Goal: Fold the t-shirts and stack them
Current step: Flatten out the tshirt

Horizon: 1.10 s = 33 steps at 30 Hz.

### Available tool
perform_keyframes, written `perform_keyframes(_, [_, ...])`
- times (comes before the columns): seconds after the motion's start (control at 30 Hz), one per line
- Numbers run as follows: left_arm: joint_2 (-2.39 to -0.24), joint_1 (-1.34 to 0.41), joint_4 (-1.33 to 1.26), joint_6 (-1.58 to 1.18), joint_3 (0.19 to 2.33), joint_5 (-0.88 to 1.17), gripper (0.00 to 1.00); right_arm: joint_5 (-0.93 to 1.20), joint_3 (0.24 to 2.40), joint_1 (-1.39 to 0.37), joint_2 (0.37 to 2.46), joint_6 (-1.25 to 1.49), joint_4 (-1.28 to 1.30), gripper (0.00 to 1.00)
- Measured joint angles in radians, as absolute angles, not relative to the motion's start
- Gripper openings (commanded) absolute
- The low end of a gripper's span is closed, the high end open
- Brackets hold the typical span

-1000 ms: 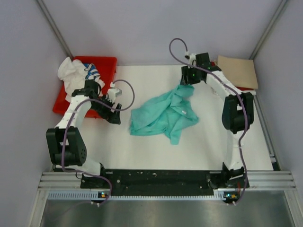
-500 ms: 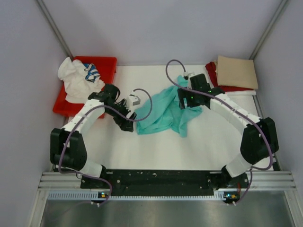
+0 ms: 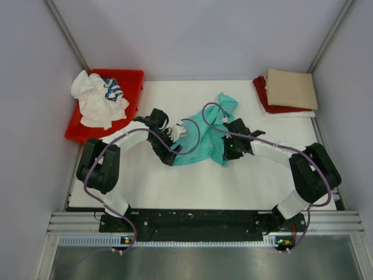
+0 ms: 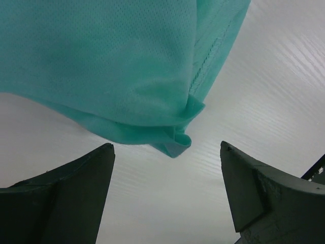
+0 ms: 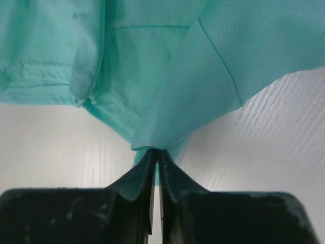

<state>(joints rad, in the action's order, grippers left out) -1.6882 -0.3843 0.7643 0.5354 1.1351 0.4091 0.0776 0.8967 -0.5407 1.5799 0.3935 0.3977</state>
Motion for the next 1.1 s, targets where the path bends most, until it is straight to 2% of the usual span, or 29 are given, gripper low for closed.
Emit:
perform_keyframes(0.07, [-1.716, -0.395, 0.746, 0.521, 1.135, 0.395, 0.77, 0.089, 0.897, -0.541, 1.580, 0.397, 0.384, 0.00])
perform_keyframes(0.1, [-1.728, -0.400, 0.738, 0.514, 1.135, 0.390, 0.65, 0.098, 0.897, -0.541, 1.579, 0.395, 0.377, 0.00])
perform_keyframes(0.17, [-1.750, -0.407, 0.720, 0.500, 1.135, 0.371, 0.29, 0.127, 0.898, -0.541, 1.578, 0.390, 0.372, 0.00])
perform_keyframes(0.2, [-1.761, -0.408, 0.711, 0.492, 1.135, 0.360, 0.00, 0.143, 0.898, -0.541, 1.577, 0.387, 0.371, 0.00])
perform_keyframes(0.4, [-1.827, -0.391, 0.667, 0.472, 1.186, 0.221, 0.00, 0.312, 0.902, -0.581, 1.551, 0.357, 0.324, 0.00])
perform_keyframes(0.57, [-1.947, -0.324, 0.619, 0.451, 1.374, 0.026, 0.00, 0.415, 0.945, -0.735, 1.550, 0.311, 0.278, 0.00])
perform_keyframes(0.6, [-1.975, -0.312, 0.611, 0.447, 1.420, -0.006, 0.04, 0.432, 0.951, -0.757, 1.550, 0.307, 0.264, 0.00])
perform_keyframes(0.63, [-2.009, -0.297, 0.607, 0.443, 1.486, -0.039, 0.14, 0.456, 0.960, -0.784, 1.550, 0.301, 0.239, 0.17])
perform_keyframes(0.67, [-2.036, -0.287, 0.601, 0.443, 1.542, -0.060, 0.32, 0.467, 0.965, -0.798, 1.550, 0.296, 0.222, 0.35])
perform_keyframes(0.73, [-2.068, -0.268, 0.589, 0.450, 1.631, -0.076, 0.57, 0.485, 0.972, -0.817, 1.550, 0.290, 0.199, 0.53])
perform_keyframes(0.77, [-2.070, -0.263, 0.583, 0.455, 1.652, -0.073, 0.64, 0.489, 0.976, -0.822, 1.549, 0.283, 0.195, 0.57])
perform_keyframes(0.9, [-2.024, -0.270, 0.578, 0.476, 1.632, 0.007, 0.69, 0.451, 0.974, -0.806, 1.533, 0.272, 0.193, 0.61])
perform_keyframes(1.1, [-1.792, -0.297, 0.638, 0.564, 1.415, 0.252, 0.69, 0.269, 0.929, -0.680, 1.419, 0.324, 0.218, 0.60])
